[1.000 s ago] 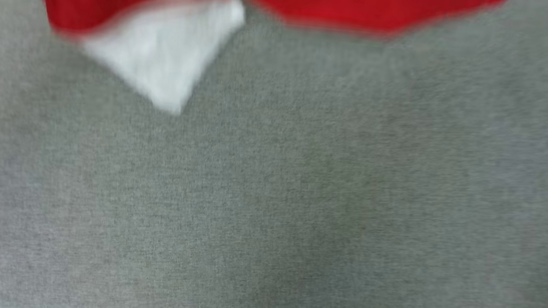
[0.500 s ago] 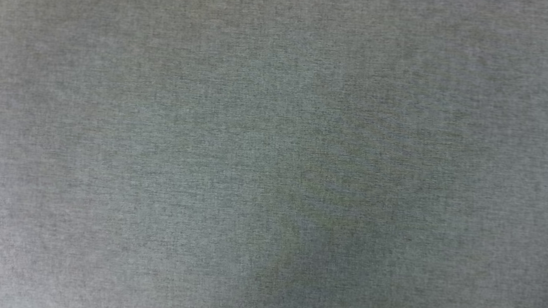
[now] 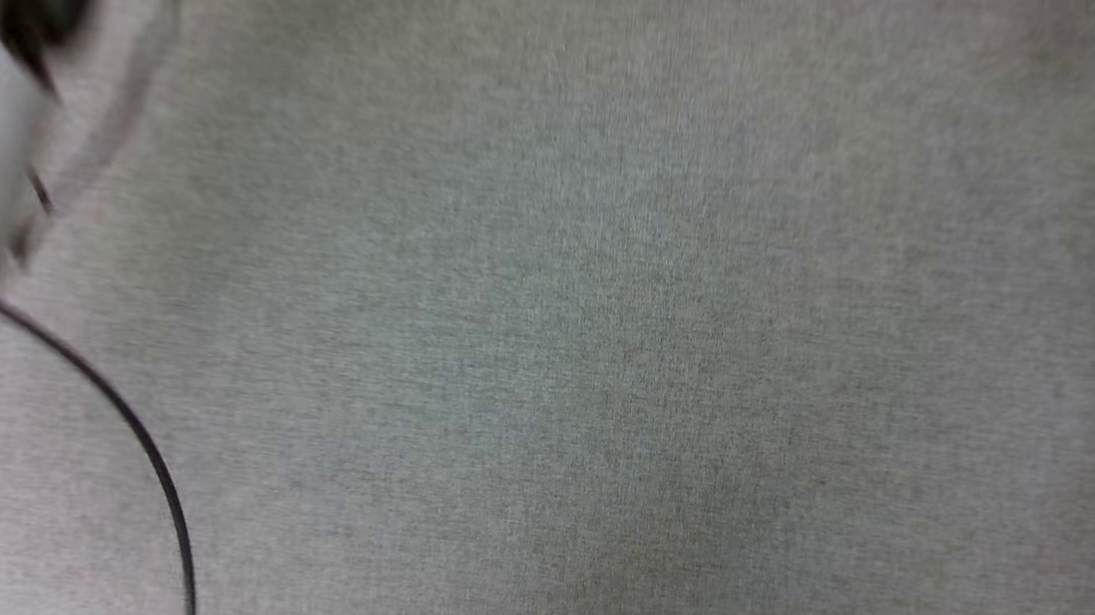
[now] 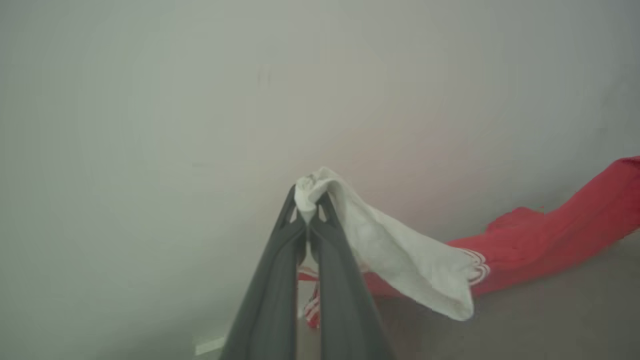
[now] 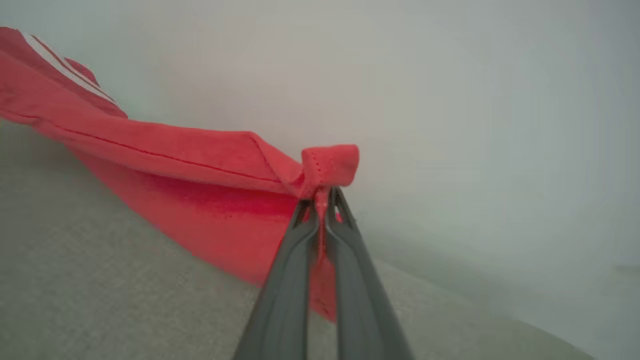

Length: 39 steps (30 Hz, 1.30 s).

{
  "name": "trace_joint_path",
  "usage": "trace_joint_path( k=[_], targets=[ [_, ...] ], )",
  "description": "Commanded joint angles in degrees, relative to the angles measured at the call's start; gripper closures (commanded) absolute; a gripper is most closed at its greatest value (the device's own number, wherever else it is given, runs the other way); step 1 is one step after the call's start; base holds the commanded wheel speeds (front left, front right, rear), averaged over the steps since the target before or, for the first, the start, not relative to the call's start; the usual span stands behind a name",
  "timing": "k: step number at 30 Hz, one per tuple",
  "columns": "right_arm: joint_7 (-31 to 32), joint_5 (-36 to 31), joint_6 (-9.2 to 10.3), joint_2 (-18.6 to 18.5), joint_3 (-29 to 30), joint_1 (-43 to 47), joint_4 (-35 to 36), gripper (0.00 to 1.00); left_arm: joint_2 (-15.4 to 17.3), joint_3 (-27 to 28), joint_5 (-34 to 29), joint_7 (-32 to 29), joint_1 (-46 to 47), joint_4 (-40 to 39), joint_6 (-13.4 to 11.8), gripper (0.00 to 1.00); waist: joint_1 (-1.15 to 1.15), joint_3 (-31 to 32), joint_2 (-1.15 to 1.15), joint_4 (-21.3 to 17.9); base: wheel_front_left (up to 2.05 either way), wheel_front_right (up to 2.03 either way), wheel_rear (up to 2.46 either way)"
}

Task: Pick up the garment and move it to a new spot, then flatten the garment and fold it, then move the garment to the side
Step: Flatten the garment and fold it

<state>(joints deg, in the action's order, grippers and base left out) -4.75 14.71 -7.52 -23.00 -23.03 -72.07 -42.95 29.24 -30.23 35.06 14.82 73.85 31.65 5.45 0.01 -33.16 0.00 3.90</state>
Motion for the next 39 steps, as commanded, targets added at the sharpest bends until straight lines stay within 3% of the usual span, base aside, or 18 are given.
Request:
trace_joint_path(
  k=[1,8,17,29,39],
  targets=[
    [-0.8,1.1,0.06,0.3,-1.2,2.9,-0.8,1.00,-0.4,0.0,0.3,0.4,-4.3,-0.8,-0.5,1.00,-0.01,3.2,0.00,0.4,0.00,0.00,0.00],
    [-2.2,8.4,0.06,-2.4,-9.2,16.8,-1.5,1.00,0.1,0.0,0.9,0.5,-27.5,-6.5,-2.1,1.00,-0.01,11.8,0.00,1.0,0.00,0.00,0.00],
    [0.2,20.5,0.06,-9.2,-17.0,30.9,3.2,1.00,6.6,-3.6,4.6,-6.1,-52.3,-18.5,-5.2,1.00,-0.01,20.8,0.00,2.4,0.00,0.00,0.00],
    [6.6,34.8,0.06,-16.8,-14.9,50.0,12.3,1.00,15.0,-7.5,10.3,-17.9,-72.8,-39.0,-11.4,1.00,-0.01,29.4,0.00,1.7,0.00,0.00,0.00],
    [9.3,37.4,0.06,-21.0,-11.5,63.6,22.9,1.00,19.3,-9.3,14.9,-21.6,-83.5,-47.8,-14.3,1.00,-0.01,31.8,0.00,-0.1,0.00,0.00,0.00]
  ],
)
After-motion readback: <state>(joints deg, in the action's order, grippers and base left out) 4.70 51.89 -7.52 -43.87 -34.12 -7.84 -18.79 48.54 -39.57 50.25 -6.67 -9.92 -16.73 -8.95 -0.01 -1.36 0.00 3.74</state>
